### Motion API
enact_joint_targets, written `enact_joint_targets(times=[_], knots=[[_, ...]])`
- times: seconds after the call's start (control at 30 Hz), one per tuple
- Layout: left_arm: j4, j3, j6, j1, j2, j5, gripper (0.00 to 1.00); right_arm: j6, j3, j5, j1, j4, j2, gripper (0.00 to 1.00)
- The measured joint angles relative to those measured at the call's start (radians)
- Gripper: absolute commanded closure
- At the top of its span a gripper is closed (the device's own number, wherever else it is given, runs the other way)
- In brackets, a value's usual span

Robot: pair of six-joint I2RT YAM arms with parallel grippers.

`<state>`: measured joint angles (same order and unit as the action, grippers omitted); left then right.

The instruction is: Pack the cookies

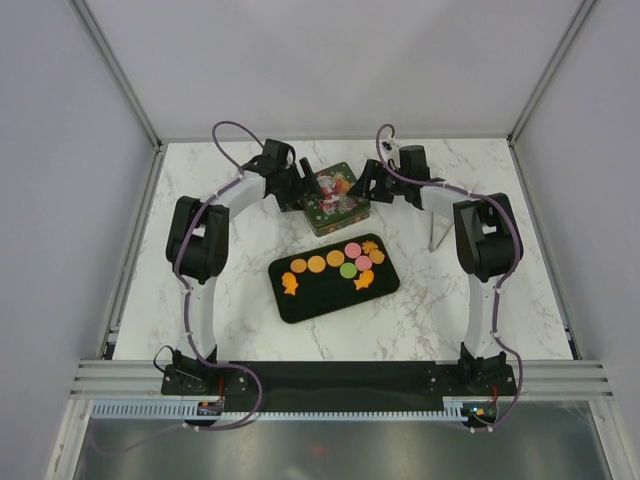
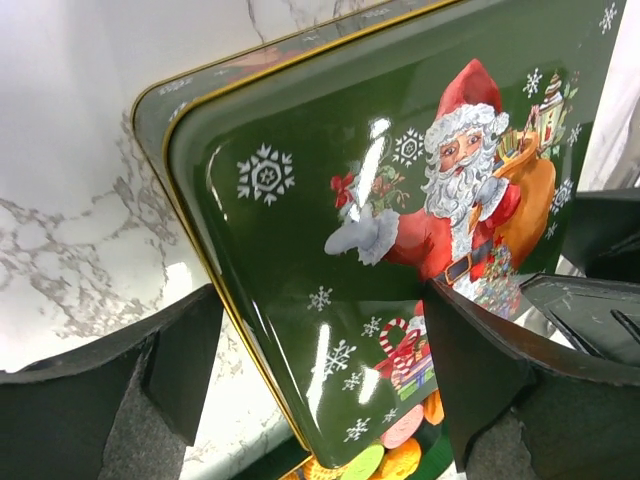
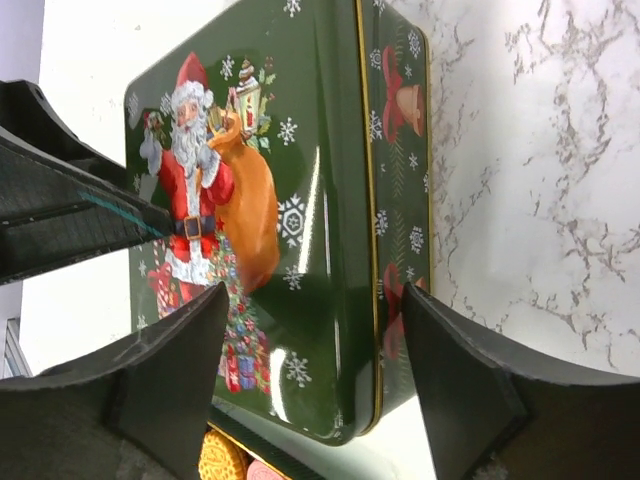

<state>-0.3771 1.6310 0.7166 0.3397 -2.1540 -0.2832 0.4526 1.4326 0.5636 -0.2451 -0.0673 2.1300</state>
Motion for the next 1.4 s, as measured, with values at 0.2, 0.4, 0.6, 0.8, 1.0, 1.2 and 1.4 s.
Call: enact_joint_targets(times=[0.2, 0.4, 0.6, 0.8, 1.0, 1.2, 1.4], knots=[[-0.063, 0.083, -0.053, -0.007, -0.035, 0.032, 0.17, 0.023, -0.019, -0.030, -0.015, -0.006, -0.002, 0.39], [-0.149, 0.196, -0.138, -0.012, -0.083, 0.067, 0.17, 0.055, -0.065, -0.072, -0.051, -0.026, -0.034, 0.50], [-0.255, 0.354, -0.262, -0.013, -0.153, 0.104, 0.17, 0.058, -0.098, -0.097, -0.102, 0.008, -0.075, 0.31], [-0.336, 0.479, -0.354, -0.004, -0.211, 0.126, 0.17, 0.041, -0.108, -0.146, -0.156, 0.108, -0.133, 0.16], [-0.359, 0.507, -0.413, 0.007, -0.220, 0.149, 0.17, 0.066, -0.038, -0.189, -0.116, 0.155, -0.141, 0.12], [-0.359, 0.512, -0.438, 0.010, -0.222, 0.152, 0.17, 0.093, 0.183, -0.258, -0.043, 0.176, -0.064, 0.12], [-0.363, 0.518, -0.452, 0.014, -0.224, 0.159, 0.17, 0.102, 0.389, -0.275, -0.038, 0.194, 0.133, 0.16]])
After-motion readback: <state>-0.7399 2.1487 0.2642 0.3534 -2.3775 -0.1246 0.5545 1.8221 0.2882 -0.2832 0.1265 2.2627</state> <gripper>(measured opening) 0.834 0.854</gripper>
